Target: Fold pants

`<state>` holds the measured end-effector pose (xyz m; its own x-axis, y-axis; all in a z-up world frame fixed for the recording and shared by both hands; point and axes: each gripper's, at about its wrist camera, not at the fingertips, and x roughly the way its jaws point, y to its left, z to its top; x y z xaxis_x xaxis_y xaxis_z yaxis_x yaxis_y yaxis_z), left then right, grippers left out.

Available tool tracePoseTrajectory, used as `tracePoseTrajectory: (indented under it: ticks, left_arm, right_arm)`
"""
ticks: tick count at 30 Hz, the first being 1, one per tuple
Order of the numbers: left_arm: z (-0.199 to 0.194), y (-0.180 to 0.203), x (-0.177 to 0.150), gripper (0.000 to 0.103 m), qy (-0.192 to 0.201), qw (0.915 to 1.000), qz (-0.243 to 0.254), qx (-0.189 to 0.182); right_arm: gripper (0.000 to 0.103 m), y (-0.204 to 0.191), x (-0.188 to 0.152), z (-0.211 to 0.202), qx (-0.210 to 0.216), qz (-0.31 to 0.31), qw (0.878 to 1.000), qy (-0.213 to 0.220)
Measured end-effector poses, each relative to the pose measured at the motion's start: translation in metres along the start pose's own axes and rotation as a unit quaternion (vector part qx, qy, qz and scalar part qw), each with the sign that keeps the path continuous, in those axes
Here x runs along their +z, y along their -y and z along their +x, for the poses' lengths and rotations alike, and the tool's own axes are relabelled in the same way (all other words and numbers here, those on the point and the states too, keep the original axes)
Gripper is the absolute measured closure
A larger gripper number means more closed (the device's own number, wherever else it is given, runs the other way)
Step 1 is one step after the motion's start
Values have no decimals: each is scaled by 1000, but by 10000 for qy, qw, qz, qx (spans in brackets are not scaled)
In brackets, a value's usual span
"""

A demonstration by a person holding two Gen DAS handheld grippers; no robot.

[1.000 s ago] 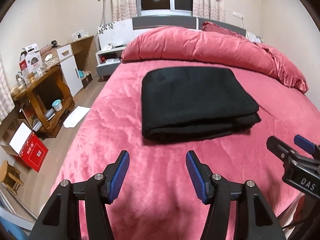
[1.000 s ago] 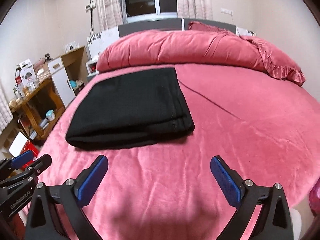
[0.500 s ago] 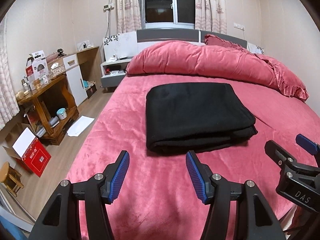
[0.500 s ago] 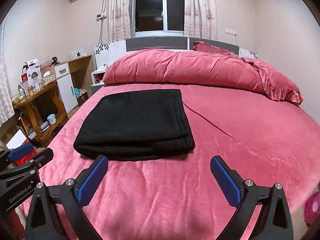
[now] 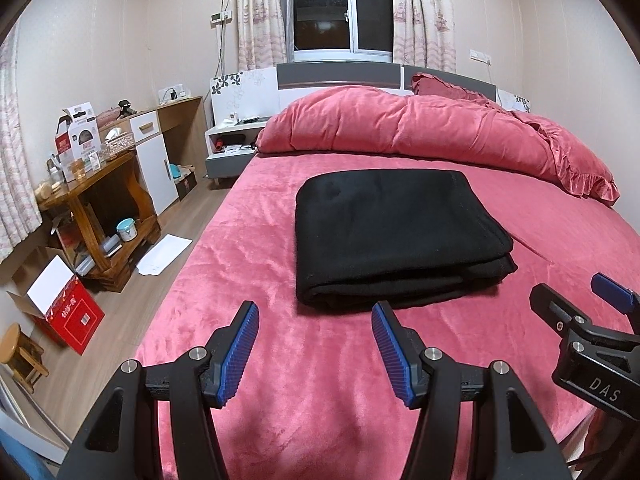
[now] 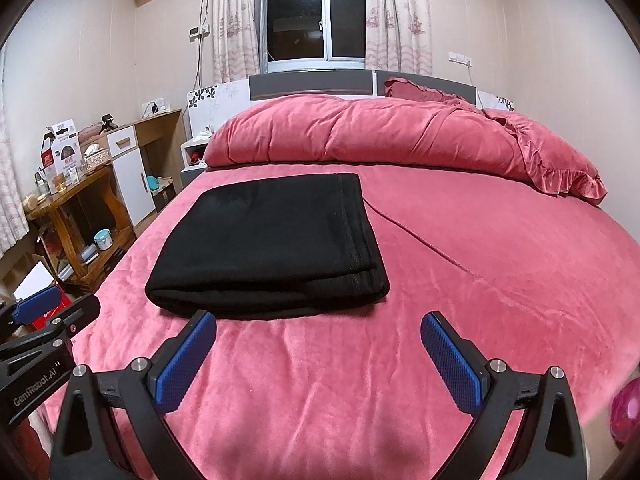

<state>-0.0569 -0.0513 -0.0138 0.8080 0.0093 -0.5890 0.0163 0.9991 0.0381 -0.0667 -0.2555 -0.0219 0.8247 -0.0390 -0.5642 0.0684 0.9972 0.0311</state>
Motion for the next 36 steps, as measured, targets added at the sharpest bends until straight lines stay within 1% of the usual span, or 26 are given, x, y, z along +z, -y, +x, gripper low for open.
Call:
tracePoseTrajectory:
  ticks: [6,12,18,36]
  left_arm:
    - [0,1,-2,43,-22,10000,56,-54]
    - [0,-1,-1,43,4,10000,22,-8]
    - [2,-4,-2,43,-49,10000,-24,46]
    - [5,-5,-2,43,-94,9999,31,48]
  right_arm:
    - [0,-1,-1,1,5,-9,10000,-42]
    - [0,-1,-2,0,16,-15,10000,-41]
    - [0,-1,-3,1,36,8,10000,-76]
    - [0,-1,-4,3,60,51,9999,-130]
